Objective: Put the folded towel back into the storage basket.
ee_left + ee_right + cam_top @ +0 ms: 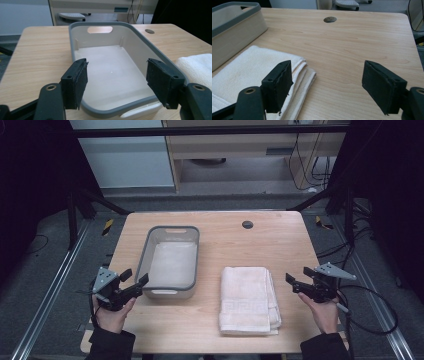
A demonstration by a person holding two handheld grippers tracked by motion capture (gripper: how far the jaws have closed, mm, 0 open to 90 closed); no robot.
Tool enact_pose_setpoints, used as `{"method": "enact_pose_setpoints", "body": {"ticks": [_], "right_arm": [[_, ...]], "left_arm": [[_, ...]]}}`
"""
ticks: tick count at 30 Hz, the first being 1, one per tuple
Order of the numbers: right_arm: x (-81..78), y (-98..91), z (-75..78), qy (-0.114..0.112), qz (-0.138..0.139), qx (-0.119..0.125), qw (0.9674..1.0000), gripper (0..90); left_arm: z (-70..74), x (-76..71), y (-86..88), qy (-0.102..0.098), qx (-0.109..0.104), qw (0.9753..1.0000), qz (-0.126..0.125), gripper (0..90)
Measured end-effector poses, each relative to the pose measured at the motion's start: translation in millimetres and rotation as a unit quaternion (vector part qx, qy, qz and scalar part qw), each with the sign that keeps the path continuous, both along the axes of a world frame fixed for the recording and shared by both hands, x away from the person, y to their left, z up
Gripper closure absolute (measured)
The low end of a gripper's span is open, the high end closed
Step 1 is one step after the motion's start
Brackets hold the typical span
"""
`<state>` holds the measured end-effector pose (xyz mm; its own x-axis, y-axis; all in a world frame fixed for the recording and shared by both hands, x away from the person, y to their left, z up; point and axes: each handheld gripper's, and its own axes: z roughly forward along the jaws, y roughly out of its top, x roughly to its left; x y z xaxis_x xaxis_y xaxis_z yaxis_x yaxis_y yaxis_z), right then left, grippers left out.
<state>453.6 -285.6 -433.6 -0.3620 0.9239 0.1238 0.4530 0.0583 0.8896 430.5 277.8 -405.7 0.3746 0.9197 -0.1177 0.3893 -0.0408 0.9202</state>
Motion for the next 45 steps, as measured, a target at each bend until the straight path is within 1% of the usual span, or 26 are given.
{"method": "enact_pose_setpoints", "body": {"ticks": [8,13,14,19,23,27,29,34,37,41,45], "right_arm": [[4.1,2.8,8.8,-0.008,0.007,0.008,0.9999,24.4],[8.0,8.2,14.9,-0.009,0.019,0.013,0.9997,24.9],[8.6,8.7,15.8,-0.010,0.021,0.010,0.9997,25.1],[12.9,13.7,22.2,-0.012,0.030,0.013,0.9994,25.9],[16.7,18.1,26.4,-0.012,0.036,0.013,0.9992,26.5],[18.2,20.5,27.3,-0.015,0.038,0.011,0.9991,26.7],[19.4,21.5,27.2,-0.012,0.039,0.014,0.9991,27.2],[23.8,22.5,28.2,-0.006,0.043,0.013,0.9990,29.5],[25.5,24.3,29.8,-0.004,0.047,0.012,0.9988,30.2],[27.9,26.2,30.4,-0.002,0.052,0.009,0.9986,30.5],[31.6,29.9,29.1,0.004,0.057,0.007,0.9983,30.6]], "left_arm": [[3.0,6.7,-24.7,0.003,0.003,0.9996,-0.027,32.1],[5.3,8.3,-37.9,0.001,0.008,0.9991,-0.041,31.6],[5.7,8.8,-40.9,0.002,0.008,0.9990,-0.045,31.6],[5.6,11.0,-51.5,0.005,0.015,0.9984,-0.054,31.4],[4.8,12.2,-61.1,0.005,0.012,0.9979,-0.063,31.4],[3.8,12.6,-67.2,0.005,0.012,0.9975,-0.069,31.4],[3.4,13.0,-70.8,0.006,0.012,0.9973,-0.073,31.4],[3.7,13.9,-80.9,0.007,0.015,0.9964,-0.084,31.7],[3.9,13.6,-87.5,0.007,0.013,0.9958,-0.091,32.0],[3.1,13.0,-96.6,0.010,0.018,0.9945,-0.102,32.9],[1.4,12.2,-105.9,0.014,0.018,0.9932,-0.114,33.8]]}}
